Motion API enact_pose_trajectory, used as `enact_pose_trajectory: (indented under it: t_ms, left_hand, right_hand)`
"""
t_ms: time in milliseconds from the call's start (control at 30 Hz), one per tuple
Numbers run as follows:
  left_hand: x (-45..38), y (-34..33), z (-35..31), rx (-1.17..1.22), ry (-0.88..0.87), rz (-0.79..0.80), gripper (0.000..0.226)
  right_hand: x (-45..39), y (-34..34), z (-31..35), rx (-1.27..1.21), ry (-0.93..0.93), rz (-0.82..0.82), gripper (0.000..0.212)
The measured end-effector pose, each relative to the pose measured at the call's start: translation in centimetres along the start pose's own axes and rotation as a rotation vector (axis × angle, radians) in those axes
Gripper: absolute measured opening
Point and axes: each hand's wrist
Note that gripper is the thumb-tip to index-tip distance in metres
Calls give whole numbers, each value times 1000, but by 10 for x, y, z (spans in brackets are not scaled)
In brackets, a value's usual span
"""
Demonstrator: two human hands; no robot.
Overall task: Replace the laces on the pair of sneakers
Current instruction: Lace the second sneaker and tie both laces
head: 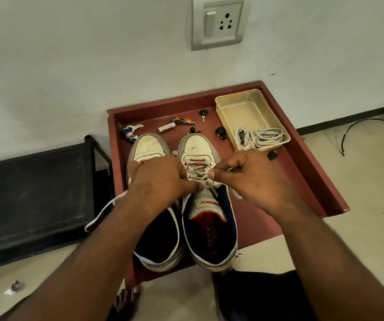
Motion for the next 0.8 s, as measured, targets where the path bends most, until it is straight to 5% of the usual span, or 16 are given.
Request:
enact_pose_trajectory:
  t_ms: [333, 600, 800]
  left_hand:
    - [-9, 7, 26, 325, 9, 88, 18]
    - [-9, 9, 28, 377, -19, 126, 9]
    - [-12, 10, 33, 295, -95, 182, 14]
  right_hand:
    - [8, -38, 5, 356, 35, -50, 14]
    - [6, -42, 1, 193, 46, -67, 9]
    - [6, -50, 8, 359, 69, -21, 13]
Point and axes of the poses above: each hand's wrist, its own x-axis away from the middle knuckle, its own y-axis out of the back of the hand, z = x × y, and after that the axes turned 9 degrees about x, right-handed
